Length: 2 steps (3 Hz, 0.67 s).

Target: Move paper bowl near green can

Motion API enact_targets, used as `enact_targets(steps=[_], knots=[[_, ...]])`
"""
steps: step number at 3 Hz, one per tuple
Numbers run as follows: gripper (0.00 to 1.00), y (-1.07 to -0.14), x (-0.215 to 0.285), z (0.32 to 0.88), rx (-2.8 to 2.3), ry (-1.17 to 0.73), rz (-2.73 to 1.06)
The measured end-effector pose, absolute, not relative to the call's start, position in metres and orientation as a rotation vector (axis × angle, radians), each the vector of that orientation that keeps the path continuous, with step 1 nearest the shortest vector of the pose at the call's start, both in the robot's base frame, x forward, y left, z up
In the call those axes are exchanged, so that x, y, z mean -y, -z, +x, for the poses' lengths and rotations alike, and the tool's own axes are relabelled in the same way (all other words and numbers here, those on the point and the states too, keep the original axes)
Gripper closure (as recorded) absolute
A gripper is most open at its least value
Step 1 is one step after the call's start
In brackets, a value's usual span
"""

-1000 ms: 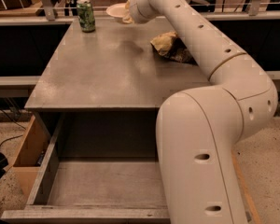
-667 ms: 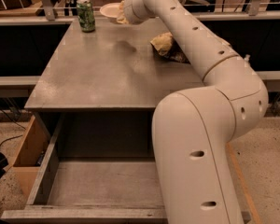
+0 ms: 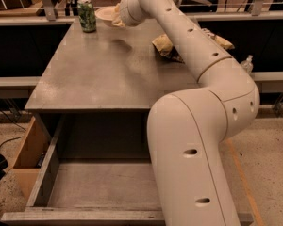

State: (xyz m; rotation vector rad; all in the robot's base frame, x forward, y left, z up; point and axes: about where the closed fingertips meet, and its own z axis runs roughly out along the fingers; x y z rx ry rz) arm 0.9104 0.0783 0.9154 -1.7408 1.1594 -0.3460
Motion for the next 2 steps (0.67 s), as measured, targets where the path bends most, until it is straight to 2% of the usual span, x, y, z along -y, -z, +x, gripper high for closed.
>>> enact_targets(steps=[2], knots=[[0.38,-0.9088,-0.0837,0.9107,-1.160,0.336,-1.748]])
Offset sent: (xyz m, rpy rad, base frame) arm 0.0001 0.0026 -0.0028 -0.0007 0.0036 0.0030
